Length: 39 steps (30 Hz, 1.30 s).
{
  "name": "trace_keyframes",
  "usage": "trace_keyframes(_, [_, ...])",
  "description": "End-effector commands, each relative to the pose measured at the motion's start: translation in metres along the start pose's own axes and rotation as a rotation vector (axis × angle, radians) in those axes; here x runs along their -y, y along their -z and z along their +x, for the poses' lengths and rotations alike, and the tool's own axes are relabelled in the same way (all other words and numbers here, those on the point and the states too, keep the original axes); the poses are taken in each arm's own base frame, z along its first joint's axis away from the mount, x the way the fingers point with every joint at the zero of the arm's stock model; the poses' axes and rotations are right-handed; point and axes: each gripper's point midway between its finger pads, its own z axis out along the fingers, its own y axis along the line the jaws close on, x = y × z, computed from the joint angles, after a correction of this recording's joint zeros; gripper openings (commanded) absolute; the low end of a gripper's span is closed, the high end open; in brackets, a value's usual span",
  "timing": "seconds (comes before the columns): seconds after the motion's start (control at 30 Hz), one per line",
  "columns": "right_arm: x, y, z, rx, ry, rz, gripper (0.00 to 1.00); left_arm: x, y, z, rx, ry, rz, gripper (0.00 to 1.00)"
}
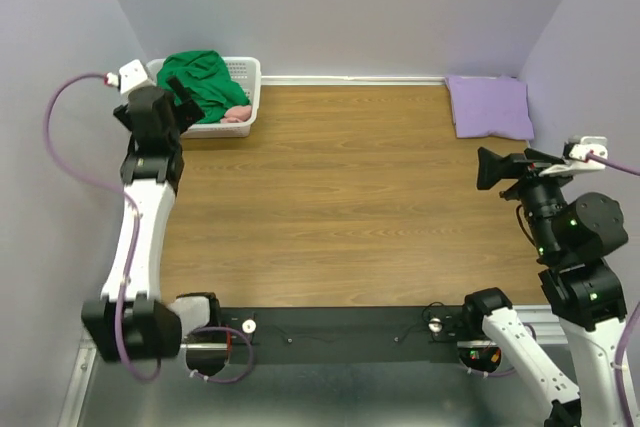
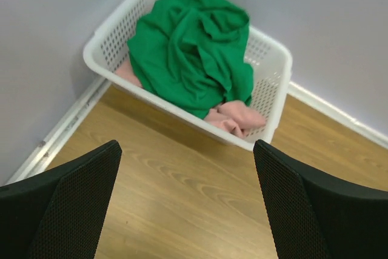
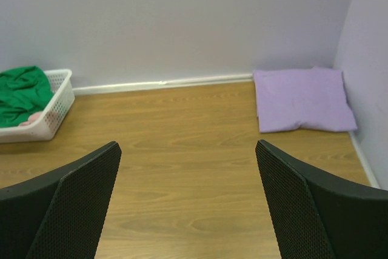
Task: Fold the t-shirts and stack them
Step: Grab the tshirt from the pile
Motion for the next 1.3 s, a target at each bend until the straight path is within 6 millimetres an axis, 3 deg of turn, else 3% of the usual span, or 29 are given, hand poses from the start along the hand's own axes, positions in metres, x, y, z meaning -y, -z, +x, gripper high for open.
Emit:
trace_keyframes(0.0, [-0.009,-0.009,0.024,-0.081,-0.044,-0.033,1.0,0.006,-0.055,0.004,-0.033,0.027,-0.081,0.98])
trace_keyframes(0.03, [-0.009,-0.013,0.031,-0.102,-0.041,-0.029,1.0,0.009,-0.079,0.009,-0.061,0.021,-0.104,0.98])
trace_keyframes(0.1, [-0.008,-0.018,0.037,-0.123,-0.038,-0.016,1.0,0.008,-0.103,0.02,-0.107,0.008,-0.142,0.98])
trace_keyframes(0.13, [-0.006,-0.021,0.042,-0.138,-0.034,-0.002,1.0,0.009,-0.128,0.026,-0.133,0.0,-0.164,0.98])
trace_keyframes(0.23, [-0.002,-0.025,0.05,-0.158,-0.034,0.021,1.0,0.002,-0.16,0.045,-0.215,-0.014,-0.221,0.97])
trace_keyframes(0.27, [0.0,-0.028,0.053,-0.167,-0.038,0.037,1.0,0.001,-0.181,0.05,-0.228,-0.009,-0.237,0.96])
trace_keyframes(0.37, [0.001,-0.033,0.058,-0.186,-0.046,0.051,1.0,-0.01,-0.21,0.066,-0.268,-0.003,-0.275,0.95])
trace_keyframes(0.53, [-0.001,-0.039,0.067,-0.219,-0.054,0.052,1.0,-0.024,-0.242,0.094,-0.302,0.022,-0.299,0.91])
trace_keyframes(0.57, [-0.002,-0.039,0.068,-0.221,-0.06,0.051,1.0,-0.026,-0.248,0.108,-0.325,0.022,-0.293,0.91])
trace_keyframes(0.77, [-0.005,-0.042,0.075,-0.242,-0.086,0.047,1.0,-0.032,-0.277,0.143,-0.35,0.015,-0.26,0.78])
trace_keyframes(0.87, [-0.012,-0.041,0.077,-0.257,-0.1,0.008,1.0,-0.026,-0.283,0.144,-0.345,-0.008,-0.208,0.7])
trace_keyframes(0.97, [-0.017,-0.04,0.08,-0.273,-0.107,-0.021,1.0,-0.024,-0.284,0.138,-0.309,-0.026,-0.18,0.53])
trace_keyframes(1.0, [-0.019,-0.038,0.081,-0.277,-0.107,-0.034,1.0,-0.023,-0.285,0.136,-0.292,-0.027,-0.167,0.31])
trace_keyframes(1.1, [-0.021,-0.036,0.08,-0.277,-0.115,-0.043,1.0,-0.017,-0.282,0.124,-0.272,-0.044,-0.142,0.03])
trace_keyframes(1.23, [-0.022,-0.032,0.075,-0.261,-0.119,-0.05,1.0,0.01,-0.256,0.075,-0.171,-0.075,-0.097,0.0])
trace_keyframes(1.27, [-0.022,-0.031,0.074,-0.262,-0.118,-0.051,1.0,0.019,-0.239,0.045,-0.107,-0.088,-0.094,0.0])
